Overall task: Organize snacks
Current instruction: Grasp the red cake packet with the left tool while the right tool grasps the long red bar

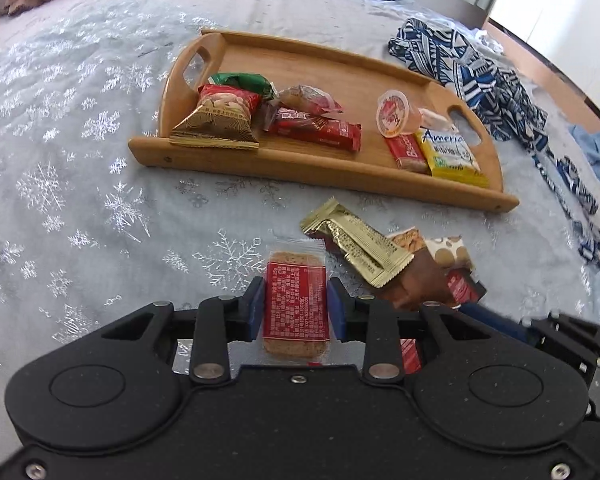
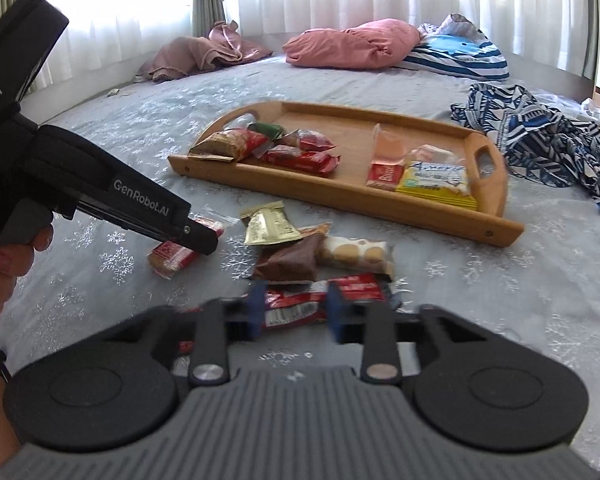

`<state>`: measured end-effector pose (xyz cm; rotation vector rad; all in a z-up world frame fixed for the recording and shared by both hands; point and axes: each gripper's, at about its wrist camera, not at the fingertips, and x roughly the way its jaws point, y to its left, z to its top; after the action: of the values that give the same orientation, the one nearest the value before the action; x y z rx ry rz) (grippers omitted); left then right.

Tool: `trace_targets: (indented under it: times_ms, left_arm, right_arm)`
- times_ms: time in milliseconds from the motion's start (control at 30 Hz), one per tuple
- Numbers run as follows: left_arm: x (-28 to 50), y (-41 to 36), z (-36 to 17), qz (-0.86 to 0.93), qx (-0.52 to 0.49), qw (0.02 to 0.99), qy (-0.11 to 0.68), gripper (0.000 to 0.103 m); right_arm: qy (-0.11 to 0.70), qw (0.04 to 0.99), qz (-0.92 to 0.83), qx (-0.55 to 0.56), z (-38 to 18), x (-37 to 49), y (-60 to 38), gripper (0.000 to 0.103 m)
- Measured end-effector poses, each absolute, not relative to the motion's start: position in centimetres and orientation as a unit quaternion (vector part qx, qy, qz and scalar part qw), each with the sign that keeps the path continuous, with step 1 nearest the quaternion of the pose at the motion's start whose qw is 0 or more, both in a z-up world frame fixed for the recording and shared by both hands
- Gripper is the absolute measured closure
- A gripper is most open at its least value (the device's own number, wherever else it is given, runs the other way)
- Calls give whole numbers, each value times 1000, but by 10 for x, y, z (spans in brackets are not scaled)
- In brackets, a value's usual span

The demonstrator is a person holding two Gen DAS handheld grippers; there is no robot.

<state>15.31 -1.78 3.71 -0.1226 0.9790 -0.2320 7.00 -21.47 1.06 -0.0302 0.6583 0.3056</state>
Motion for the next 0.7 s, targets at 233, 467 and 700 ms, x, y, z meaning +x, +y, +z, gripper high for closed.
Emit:
trace_targets:
  times_ms: [233, 467, 700]
  left_arm:
    - [167, -19, 40, -117, -138, 860, 477, 72]
    - [183, -46, 36, -100, -156, 867, 462, 68]
    - [188, -69, 25, -50, -119, 879, 459, 44]
  right_arm:
    - [336, 930, 147, 0, 10, 67, -228, 85]
    - [320, 936, 142, -33, 8, 61, -218, 71]
    - [319, 937, 143, -25, 6, 60, -220, 70]
